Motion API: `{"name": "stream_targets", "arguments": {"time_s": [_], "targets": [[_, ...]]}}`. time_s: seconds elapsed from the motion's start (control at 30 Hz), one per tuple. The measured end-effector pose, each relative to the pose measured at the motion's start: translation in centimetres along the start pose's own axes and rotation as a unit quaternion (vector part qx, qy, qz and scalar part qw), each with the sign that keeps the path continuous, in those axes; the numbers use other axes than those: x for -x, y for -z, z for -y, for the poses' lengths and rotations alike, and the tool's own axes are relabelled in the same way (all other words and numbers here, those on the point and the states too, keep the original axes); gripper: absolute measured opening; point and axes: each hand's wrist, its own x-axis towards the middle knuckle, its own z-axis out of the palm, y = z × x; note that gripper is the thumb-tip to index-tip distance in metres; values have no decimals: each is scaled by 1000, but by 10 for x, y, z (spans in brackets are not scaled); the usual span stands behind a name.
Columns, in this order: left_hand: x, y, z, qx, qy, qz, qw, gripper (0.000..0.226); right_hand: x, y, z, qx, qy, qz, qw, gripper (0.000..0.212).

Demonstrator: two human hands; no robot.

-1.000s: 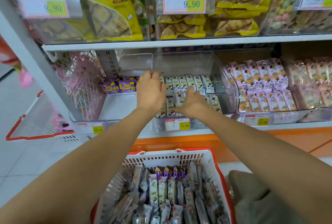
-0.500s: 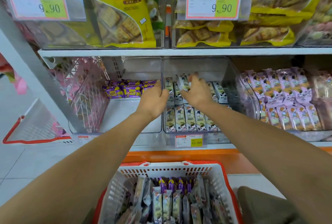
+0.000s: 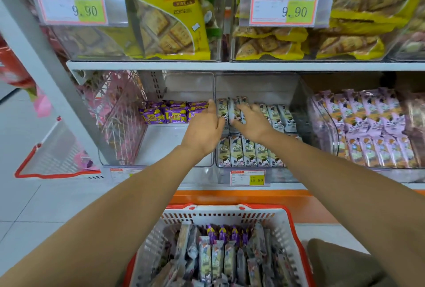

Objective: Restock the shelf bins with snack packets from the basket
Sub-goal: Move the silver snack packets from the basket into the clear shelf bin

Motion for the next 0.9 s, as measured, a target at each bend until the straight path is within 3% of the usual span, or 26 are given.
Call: {"name": "stream_targets", "arguments": {"time_s": [0.17, 0.3, 0.47, 0.63, 0.77, 0.9], "targets": [[11, 0, 2, -66, -26, 19, 997, 61, 17, 12, 3, -13, 27, -9, 999, 56], [28, 10, -1, -62, -18, 12, 998, 55, 43, 26, 6, -36, 74, -46, 995, 38], [71, 17, -6, -56, -44, -122, 990, 28, 100, 34, 11, -86, 136, -133, 978, 18], [127, -5, 3, -23, -90, -191, 977, 20, 160, 11, 7, -97, 203, -100, 969, 19], [170, -43, 20, 3, -35, -105, 994, 15, 192, -32, -12, -51, 187, -1, 981, 24], [202, -94, 46, -42, 58, 117, 991, 22, 206, -85, -41, 81, 80, 182, 977, 20]]}}
